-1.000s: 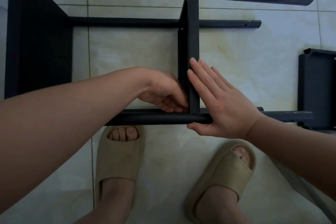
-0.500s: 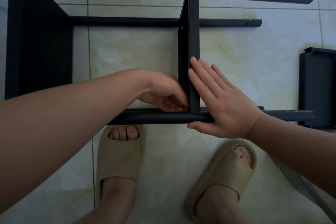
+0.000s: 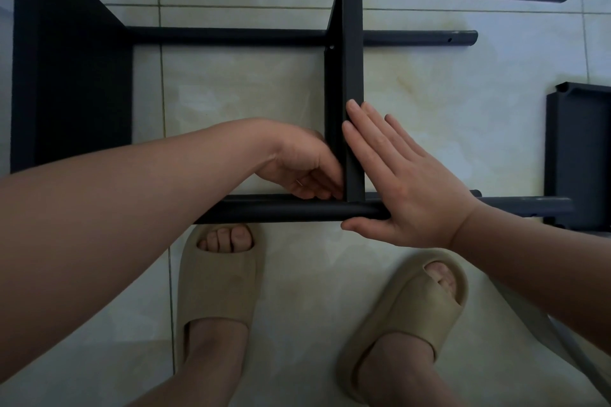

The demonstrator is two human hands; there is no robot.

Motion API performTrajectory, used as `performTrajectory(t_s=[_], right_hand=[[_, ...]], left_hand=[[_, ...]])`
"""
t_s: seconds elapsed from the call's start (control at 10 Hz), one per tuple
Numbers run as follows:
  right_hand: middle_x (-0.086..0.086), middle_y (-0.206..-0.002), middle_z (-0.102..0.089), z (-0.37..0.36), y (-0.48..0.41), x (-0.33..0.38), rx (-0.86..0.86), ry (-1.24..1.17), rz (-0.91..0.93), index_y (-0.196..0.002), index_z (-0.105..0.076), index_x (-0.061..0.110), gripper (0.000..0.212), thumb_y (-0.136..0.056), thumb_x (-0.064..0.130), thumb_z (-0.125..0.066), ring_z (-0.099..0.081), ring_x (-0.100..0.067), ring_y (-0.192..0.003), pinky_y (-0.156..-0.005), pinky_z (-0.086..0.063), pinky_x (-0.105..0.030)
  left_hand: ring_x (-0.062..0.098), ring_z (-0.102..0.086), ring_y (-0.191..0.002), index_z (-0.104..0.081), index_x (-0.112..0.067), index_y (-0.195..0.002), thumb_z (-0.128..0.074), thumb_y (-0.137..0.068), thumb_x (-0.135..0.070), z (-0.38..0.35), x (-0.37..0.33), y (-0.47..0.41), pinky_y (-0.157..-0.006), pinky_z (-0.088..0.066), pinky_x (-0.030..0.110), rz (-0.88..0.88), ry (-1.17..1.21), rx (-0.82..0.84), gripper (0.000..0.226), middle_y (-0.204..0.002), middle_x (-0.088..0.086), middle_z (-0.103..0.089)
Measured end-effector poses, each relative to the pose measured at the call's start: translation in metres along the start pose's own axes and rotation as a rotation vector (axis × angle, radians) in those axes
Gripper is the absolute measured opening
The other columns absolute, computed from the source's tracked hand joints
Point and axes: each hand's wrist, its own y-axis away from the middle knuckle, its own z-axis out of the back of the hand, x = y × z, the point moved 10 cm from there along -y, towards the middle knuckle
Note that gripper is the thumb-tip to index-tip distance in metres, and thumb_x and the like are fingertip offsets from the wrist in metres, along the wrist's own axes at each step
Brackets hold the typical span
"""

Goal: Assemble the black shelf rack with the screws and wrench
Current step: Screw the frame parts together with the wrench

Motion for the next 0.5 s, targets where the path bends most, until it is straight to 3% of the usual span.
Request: performTrajectory(t_s=[0.1, 0.3, 0.5], right_hand=[[-0.023, -0.167, -0.009, 0.0002, 0.0004, 0.0001, -0.002, -0.002, 0.0, -0.158, -0.018, -0.005, 0.105, -0.092, 0.07, -0.05, -0.005, -0.035, -0.157, -0.124, -0.02, -0.056], [-0.023, -0.167, -0.009, -0.0001, 0.0003, 0.0006, 0.0, -0.004, 0.0, -0.158, -0.018, -0.005, 0.106, -0.091, 0.07, -0.051, -0.006, -0.035, -0.157, -0.123, -0.021, -0.057], [-0.023, -0.167, -0.009, -0.0004, 0.0004, -0.0001, -0.002, -0.003, 0.001, -0.158, -0.018, -0.004, 0.106, -0.091, 0.07, -0.052, -0.005, -0.035, -0.157, -0.124, -0.021, -0.056]], left_hand=[[0.009, -0.058, -0.068, -0.071, -0.014, -0.1, -0.067, -0.089, -0.013, 0.0003, -0.0002, 0.0, -0.067, -0.046, 0.022, 0.047, -0.069, 0.018, 0.011, -0.082, -0.003, -0.07], [0.009, -0.057, -0.068, -0.07, -0.012, -0.09, -0.063, -0.09, -0.002, -0.0014, -0.0065, -0.0011, -0.072, -0.045, 0.022, 0.036, -0.057, 0.069, 0.011, -0.072, -0.002, -0.067], [0.011, -0.059, -0.077, -0.07, -0.015, -0.097, -0.061, -0.093, -0.011, -0.0002, -0.0033, -0.0017, -0.078, -0.047, 0.026, 0.08, -0.106, 0.093, 0.01, -0.087, -0.002, -0.069]])
